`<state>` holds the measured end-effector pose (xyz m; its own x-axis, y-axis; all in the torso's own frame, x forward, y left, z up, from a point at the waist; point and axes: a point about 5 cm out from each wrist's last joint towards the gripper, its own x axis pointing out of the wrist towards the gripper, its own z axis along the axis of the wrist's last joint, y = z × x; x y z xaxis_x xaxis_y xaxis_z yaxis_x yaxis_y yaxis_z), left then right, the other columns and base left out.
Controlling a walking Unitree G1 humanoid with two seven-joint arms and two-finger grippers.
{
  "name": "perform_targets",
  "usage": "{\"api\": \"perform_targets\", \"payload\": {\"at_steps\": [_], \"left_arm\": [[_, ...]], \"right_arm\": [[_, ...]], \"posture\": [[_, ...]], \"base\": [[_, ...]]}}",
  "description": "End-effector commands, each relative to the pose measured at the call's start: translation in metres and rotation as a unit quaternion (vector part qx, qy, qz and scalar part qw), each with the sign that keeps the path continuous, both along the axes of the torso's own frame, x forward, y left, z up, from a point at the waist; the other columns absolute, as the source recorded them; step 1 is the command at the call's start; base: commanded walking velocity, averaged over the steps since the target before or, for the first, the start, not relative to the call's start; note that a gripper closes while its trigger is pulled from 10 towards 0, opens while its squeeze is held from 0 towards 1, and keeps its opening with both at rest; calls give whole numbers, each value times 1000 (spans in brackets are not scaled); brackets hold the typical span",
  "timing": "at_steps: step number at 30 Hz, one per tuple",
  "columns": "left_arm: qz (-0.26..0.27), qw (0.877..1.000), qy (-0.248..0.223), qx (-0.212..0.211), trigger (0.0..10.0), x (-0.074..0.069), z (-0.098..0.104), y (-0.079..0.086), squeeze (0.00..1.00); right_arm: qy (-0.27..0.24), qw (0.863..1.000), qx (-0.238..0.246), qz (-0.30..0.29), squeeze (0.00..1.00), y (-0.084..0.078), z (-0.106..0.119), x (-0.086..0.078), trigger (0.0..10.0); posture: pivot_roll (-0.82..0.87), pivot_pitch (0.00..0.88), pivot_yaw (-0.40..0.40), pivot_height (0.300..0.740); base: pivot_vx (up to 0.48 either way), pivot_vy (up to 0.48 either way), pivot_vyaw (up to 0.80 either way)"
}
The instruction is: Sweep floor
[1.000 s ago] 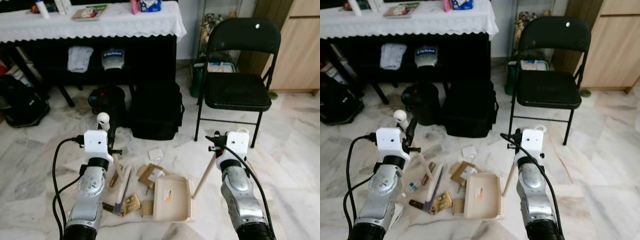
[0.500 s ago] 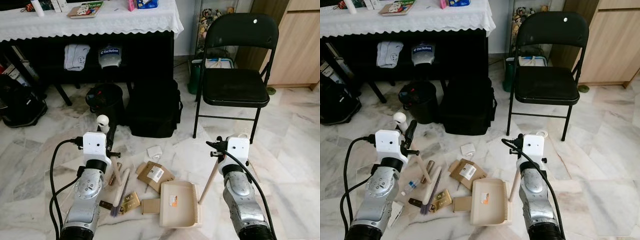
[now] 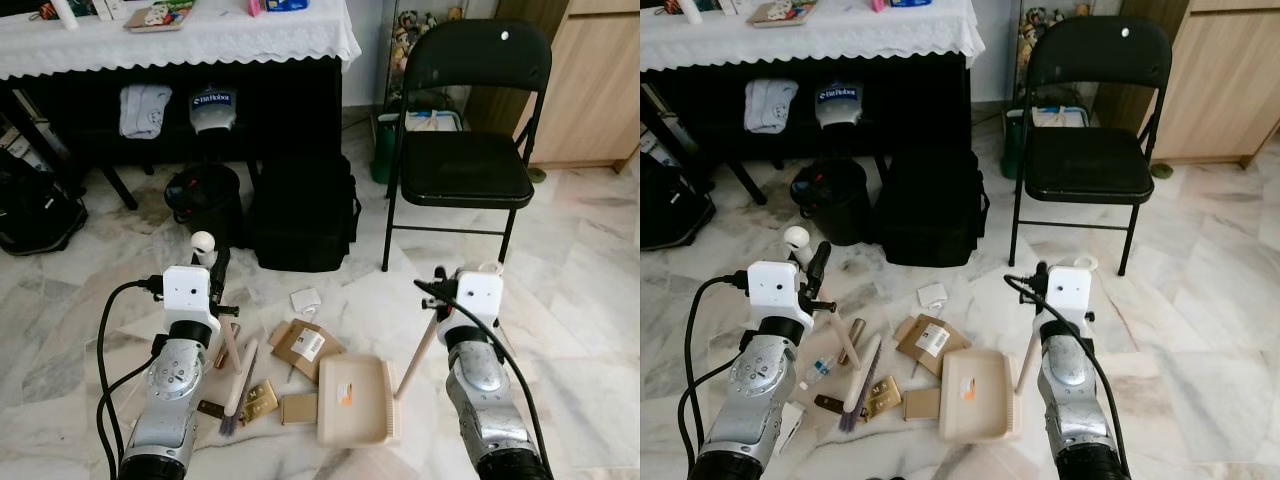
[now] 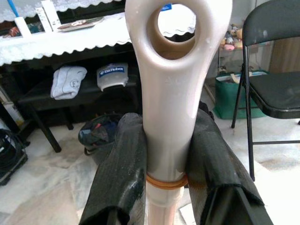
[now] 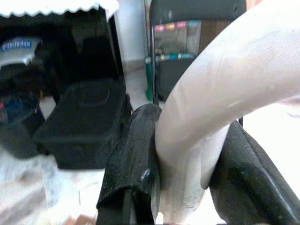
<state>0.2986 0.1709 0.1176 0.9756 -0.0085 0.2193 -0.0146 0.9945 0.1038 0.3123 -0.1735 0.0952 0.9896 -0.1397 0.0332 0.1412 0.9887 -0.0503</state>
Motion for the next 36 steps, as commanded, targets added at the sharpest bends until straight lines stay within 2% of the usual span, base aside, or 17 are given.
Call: {"api": "perform_targets", "payload": {"at_steps": [1,7,14,17,27,36], "left_arm": [[5,1000,-17,-1,10000,3,7,1,0],[3,1000,-17,-3,10000,6,7,-1,0],[6,1000,-19,-5,10000,8,7,-1,0],[5,1000,-20,-8,10000,10,8,-2,0],[8,1000,-20,-10,10000,10,7,-2,0],[6,1000,-20,-9,10000,11,7,-3,0]], "right_arm": [[-60,998,4,2,0,1,26,7,10000],[-53,999,1,5,0,1,24,8,10000],[-44,999,5,2,0,3,21,-3,10000],[-21,1000,-8,-13,0,-2,15,-7,10000],[-22,999,-14,-37,0,-16,20,-17,10000],[9,1000,-10,-23,0,-7,6,-17,10000]], "posture": [[3,136,74,740],[2,123,68,740],[-10,116,63,740],[-17,118,61,740],[-28,128,55,740],[-17,131,59,740]], "base": [[0,0,0],[0,0,0],[0,0,0],[0,0,0],[0,0,0],[0,0,0]]}}
